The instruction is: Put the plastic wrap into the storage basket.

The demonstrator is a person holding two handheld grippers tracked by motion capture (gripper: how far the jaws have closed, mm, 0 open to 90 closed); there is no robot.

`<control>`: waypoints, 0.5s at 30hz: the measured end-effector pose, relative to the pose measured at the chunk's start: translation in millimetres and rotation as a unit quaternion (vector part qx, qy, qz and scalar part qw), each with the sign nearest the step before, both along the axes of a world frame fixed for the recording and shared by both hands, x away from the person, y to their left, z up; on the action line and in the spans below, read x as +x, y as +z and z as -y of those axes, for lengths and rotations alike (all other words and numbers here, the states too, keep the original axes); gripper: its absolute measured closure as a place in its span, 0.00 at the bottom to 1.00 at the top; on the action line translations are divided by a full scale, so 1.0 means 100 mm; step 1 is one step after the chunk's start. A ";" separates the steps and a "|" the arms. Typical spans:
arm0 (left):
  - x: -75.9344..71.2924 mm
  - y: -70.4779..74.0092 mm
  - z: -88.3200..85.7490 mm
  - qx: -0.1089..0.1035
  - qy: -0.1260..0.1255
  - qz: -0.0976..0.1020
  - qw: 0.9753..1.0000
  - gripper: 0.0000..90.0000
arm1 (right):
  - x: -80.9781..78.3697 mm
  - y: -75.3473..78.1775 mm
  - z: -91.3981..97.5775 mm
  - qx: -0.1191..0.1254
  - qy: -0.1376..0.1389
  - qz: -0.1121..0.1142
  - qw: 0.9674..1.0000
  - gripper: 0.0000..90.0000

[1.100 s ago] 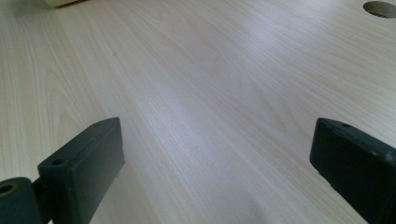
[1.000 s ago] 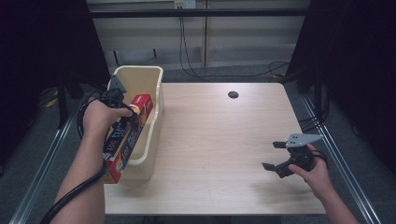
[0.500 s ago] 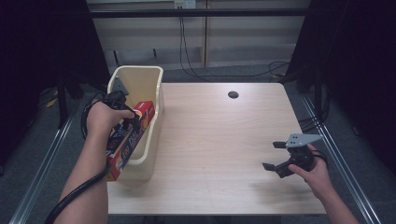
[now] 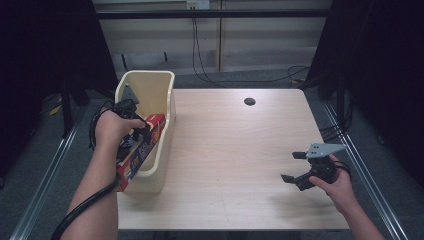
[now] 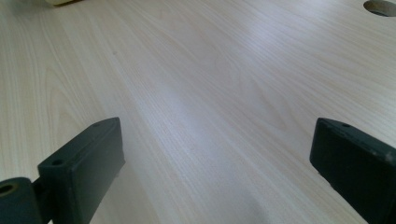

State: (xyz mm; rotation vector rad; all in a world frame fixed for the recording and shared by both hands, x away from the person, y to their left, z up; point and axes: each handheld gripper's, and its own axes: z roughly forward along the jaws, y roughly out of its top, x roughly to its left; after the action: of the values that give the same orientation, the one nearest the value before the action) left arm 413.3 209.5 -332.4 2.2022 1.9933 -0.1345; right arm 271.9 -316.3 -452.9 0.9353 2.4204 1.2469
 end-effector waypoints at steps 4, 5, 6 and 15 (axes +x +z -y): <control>0.01 -0.02 0.00 0.000 0.002 -0.001 1.000 0.44 | 0.00 0.00 0.00 -0.001 0.000 0.000 1.000 0.03; 0.01 -0.03 0.00 0.004 -0.002 0.000 1.000 0.44 | 0.00 0.00 0.00 -0.001 0.001 -0.001 1.000 0.03; 0.01 -0.04 0.01 0.004 0.000 -0.002 1.000 0.44 | 0.00 0.00 0.00 -0.001 0.001 -0.001 1.000 0.03; 0.02 -0.07 0.01 0.001 0.002 -0.004 1.000 0.44 | 0.00 0.00 0.00 -0.001 0.001 -0.001 1.000 0.03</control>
State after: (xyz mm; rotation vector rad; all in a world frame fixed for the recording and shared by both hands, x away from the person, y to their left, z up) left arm 414.9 208.2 -339.5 2.2027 2.0032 -0.1405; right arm 271.7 -316.1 -453.0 0.9338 2.4237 1.2459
